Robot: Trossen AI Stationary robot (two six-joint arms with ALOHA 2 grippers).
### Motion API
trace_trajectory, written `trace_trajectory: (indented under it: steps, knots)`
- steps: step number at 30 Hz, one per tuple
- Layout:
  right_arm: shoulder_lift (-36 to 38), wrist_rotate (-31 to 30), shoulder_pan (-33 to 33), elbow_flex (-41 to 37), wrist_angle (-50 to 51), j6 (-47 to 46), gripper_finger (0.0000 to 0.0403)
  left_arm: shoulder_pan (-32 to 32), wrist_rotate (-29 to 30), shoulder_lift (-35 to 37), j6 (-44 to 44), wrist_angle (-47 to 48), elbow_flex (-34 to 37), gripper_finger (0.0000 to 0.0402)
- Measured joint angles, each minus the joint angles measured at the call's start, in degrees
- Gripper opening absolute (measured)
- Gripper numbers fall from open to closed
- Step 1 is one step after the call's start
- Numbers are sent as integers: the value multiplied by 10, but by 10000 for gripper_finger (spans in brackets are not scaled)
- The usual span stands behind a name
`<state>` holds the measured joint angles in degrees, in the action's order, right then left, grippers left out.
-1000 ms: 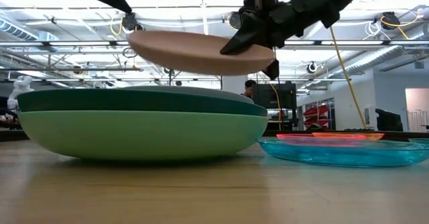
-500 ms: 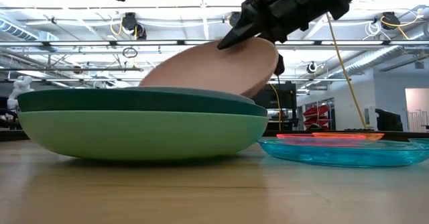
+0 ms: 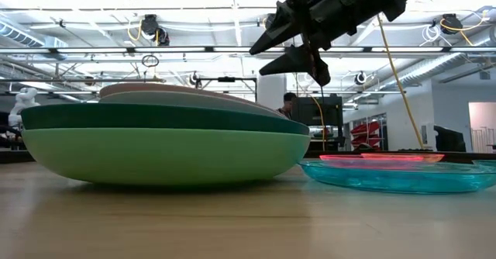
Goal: Stack plastic plates
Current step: Stack the pink plate on the light pink plate
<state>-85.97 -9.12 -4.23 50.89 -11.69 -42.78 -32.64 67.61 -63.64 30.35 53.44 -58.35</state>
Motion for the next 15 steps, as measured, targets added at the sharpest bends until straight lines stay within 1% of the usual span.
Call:
trace_trajectory:
  steps: [3,7,11,15]
  knots:
    - [9,1,9,0,16,-16,177,-5,0,0,2,0,0,179]
    - [14,2,28,1,83,-56,170,-11,0,0,4,-1,0,179]
    - [13,27,41,1,203,-117,164,-13,0,0,2,-1,0,179]
    - [13,35,42,10,357,-155,159,-13,0,0,0,-1,0,179]
